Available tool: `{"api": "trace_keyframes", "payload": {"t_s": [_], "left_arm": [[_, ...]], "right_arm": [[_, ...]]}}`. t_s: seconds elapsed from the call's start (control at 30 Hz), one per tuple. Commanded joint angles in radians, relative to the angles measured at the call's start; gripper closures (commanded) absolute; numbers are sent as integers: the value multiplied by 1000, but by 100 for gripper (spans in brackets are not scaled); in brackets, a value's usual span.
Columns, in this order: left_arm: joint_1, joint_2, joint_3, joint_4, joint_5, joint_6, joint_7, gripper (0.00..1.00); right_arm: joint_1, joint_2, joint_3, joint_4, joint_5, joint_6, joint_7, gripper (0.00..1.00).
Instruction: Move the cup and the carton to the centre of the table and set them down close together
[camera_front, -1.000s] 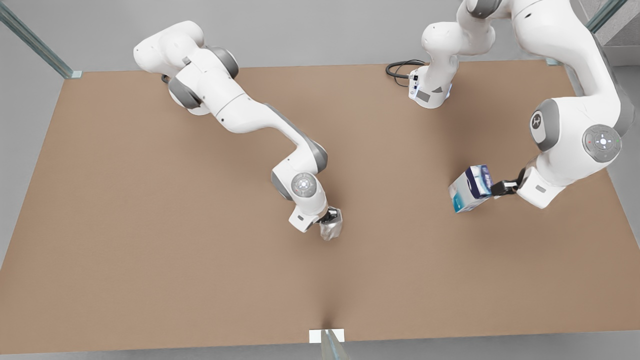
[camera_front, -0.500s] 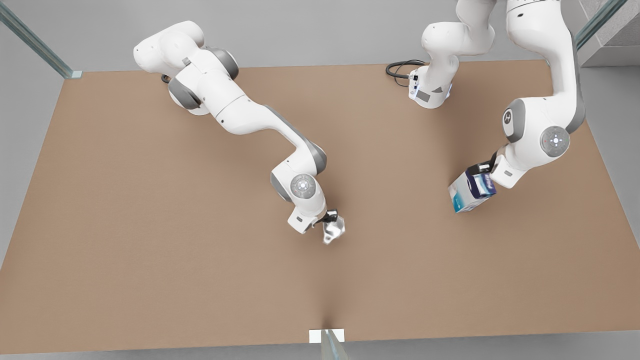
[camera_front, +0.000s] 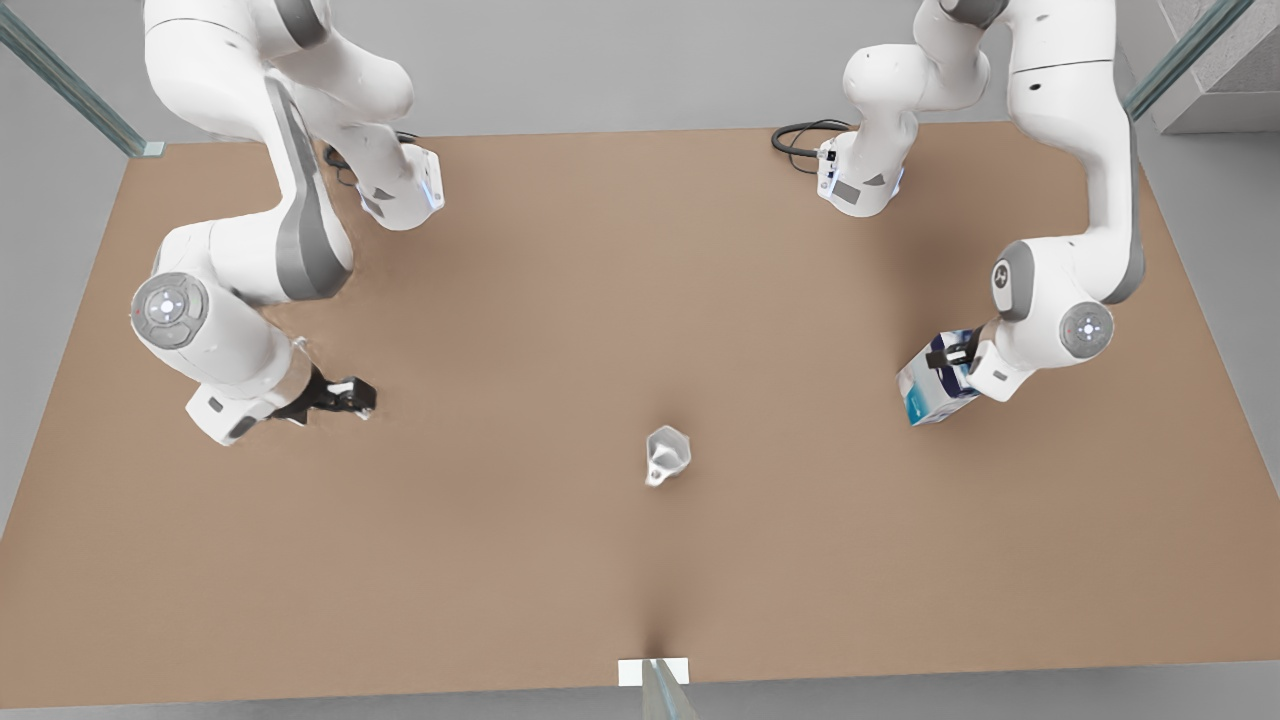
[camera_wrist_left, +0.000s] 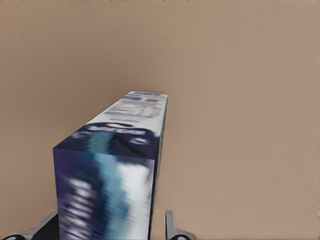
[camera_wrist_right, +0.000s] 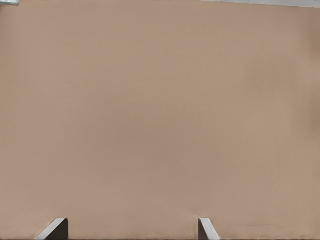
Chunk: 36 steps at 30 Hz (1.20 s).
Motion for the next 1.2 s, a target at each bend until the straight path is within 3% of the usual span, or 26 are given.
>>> {"api": "trace_keyframes", "payload": {"t_s": [0.0,0.07,0.13,0.33,0.47,0.53,0.63,0.83,0.9,1.03,1.17], "left_arm": [[0,0,0,1,-2,0,0,27],[0,5,-1,1,-2,0,0,34],[1,8,-1,1,-2,2,0,36],[-3,14,-1,14,-17,5,0,38],[-12,12,-14,156,-29,-100,-11,37],[-25,40,-115,284,-31,-190,-78,37],[-40,68,-317,356,-29,-201,-204,36],[-368,155,-348,468,-95,-192,-619,36],[-446,229,-348,573,-109,-192,-730,36],[-496,322,-348,673,-132,-181,-787,36],[-500,384,-348,673,-131,-138,-779,35]], "right_arm": [[12,-7,-7,15,-5,-35,-15,0],[111,-10,-207,80,-1,-96,-156,0],[104,3,-207,130,-1,-171,-147,0],[111,6,-207,130,-16,-144,-110,0],[111,23,-204,124,5,-107,-90,0],[111,30,-204,130,5,-88,-122,0],[105,24,-204,130,7,-88,-119,0],[101,24,-205,130,5,-88,-122,0],[101,24,-207,130,5,-93,-122,0],[93,24,-208,130,7,-93,-122,0],[91,20,-212,130,7,-101,-124,0]]}}
